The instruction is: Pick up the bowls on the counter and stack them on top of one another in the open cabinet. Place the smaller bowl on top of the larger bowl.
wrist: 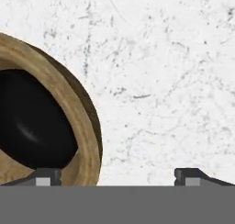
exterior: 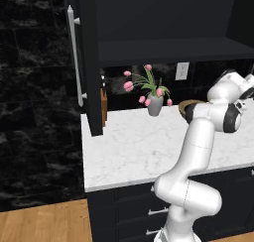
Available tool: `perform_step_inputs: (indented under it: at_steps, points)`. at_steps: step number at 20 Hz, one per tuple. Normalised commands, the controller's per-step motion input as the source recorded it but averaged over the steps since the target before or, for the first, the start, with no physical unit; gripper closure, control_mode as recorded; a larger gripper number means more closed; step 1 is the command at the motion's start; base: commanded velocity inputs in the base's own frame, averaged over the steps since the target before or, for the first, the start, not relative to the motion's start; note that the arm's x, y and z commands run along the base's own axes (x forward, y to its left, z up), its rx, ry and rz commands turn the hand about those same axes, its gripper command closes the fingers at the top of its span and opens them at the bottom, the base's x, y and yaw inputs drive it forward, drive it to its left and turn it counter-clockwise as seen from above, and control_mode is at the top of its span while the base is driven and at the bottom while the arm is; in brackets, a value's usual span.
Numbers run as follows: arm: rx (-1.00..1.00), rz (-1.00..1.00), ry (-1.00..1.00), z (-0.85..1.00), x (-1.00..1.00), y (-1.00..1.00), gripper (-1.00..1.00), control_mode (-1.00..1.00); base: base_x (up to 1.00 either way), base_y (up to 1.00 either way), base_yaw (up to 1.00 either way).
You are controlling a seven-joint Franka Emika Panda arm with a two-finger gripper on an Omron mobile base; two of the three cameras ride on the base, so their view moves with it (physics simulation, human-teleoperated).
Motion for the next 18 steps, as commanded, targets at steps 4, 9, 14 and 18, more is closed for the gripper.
perform_step_inputs:
  at_steps: [4,9,14,18]
  points:
    - [0.01,0.00,-0.11,-0.50,0.15,0.16,-1.00,-1.00,0.00,0.00,0.00]
    - [0.00,0.00,-0.18,-0.24,0.32,0.19,-1.00,-1.00,0.00,0.00,0.00]
    - [0.00,0.00,-0.18,-0.10,0.25,0.15,-1.00,-1.00,0.00,0.00,0.00]
    - [0.00,0.00,-0.10,-0.27,0.26,0.14,1.00,-1.00,0.00,0.00,0.00]
